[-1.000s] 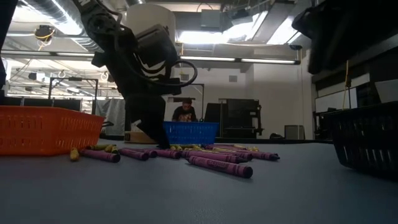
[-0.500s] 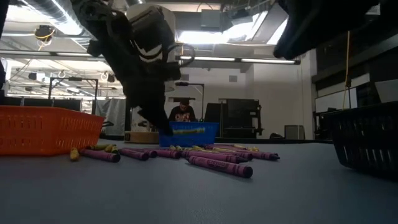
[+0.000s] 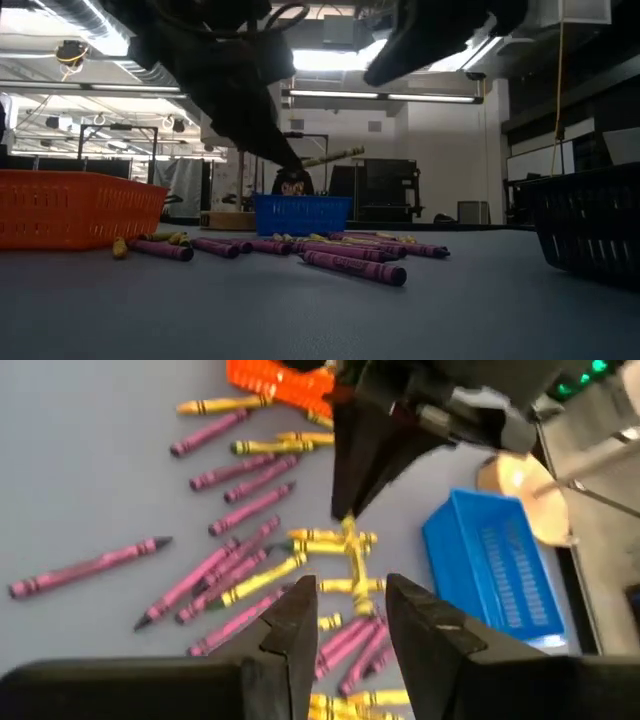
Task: Sort crayons
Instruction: Put the green crayon into the black bin
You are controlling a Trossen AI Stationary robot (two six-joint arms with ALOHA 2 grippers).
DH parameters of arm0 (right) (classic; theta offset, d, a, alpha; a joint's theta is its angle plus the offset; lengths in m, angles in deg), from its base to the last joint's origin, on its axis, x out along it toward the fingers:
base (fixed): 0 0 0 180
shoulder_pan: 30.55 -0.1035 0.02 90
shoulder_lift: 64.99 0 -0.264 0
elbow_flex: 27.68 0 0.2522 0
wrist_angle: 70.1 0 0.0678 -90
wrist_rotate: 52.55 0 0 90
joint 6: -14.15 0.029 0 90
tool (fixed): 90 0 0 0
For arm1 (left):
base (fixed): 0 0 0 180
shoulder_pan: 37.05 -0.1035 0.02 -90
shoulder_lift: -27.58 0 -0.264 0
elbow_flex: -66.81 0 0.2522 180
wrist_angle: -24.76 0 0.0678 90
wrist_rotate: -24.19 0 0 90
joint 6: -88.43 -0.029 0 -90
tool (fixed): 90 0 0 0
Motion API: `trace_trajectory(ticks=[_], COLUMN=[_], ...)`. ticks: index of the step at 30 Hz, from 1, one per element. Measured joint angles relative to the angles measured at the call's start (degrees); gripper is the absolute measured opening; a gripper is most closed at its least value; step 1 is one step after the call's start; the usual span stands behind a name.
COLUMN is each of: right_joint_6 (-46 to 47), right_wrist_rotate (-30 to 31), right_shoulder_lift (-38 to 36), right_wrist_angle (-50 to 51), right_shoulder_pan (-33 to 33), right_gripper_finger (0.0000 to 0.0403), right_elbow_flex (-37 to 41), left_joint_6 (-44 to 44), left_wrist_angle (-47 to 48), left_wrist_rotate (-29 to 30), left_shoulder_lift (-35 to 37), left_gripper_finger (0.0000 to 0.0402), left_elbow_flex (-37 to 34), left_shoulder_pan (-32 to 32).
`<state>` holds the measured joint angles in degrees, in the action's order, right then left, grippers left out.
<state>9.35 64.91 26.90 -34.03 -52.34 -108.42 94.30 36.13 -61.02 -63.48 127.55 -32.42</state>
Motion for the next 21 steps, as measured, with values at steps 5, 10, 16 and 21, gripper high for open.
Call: trace_trajectory(ticks=[5, 10, 16, 21], right_joint_6=[-1.6, -1.5, -1.5, -1.5], right_wrist_rotate=[-8.3, -12.2, -18.0, -18.7], right_shoulder_lift=[0.0, 0.0, 0.0, 0.0], right_wrist_angle=[-3.5, -3.6, -3.6, -3.1], right_shoulder_pan=[3.9, 6.5, 7.7, 7.6], right_gripper_finger=[0.012, 0.012, 0.012, 0.012], right_elbow_flex=[0.0, 0.0, 0.0, 0.0], left_joint_6=[0.0, 0.0, 0.0, 0.0], left_wrist_angle=[-1.5, -4.1, -8.2, -9.5], left_wrist_rotate=[0.0, 0.1, 0.2, 0.2], left_shoulder_lift=[0.0, 0.0, 0.0, 0.0], left_gripper_finger=[0.0006, 0.0006, 0.0006, 0.0006], left_elbow_flex=[0.0, 0.0, 0.0, 0.0], left_shoulder_pan=[1.3, 2.5, 2.7, 2.7])
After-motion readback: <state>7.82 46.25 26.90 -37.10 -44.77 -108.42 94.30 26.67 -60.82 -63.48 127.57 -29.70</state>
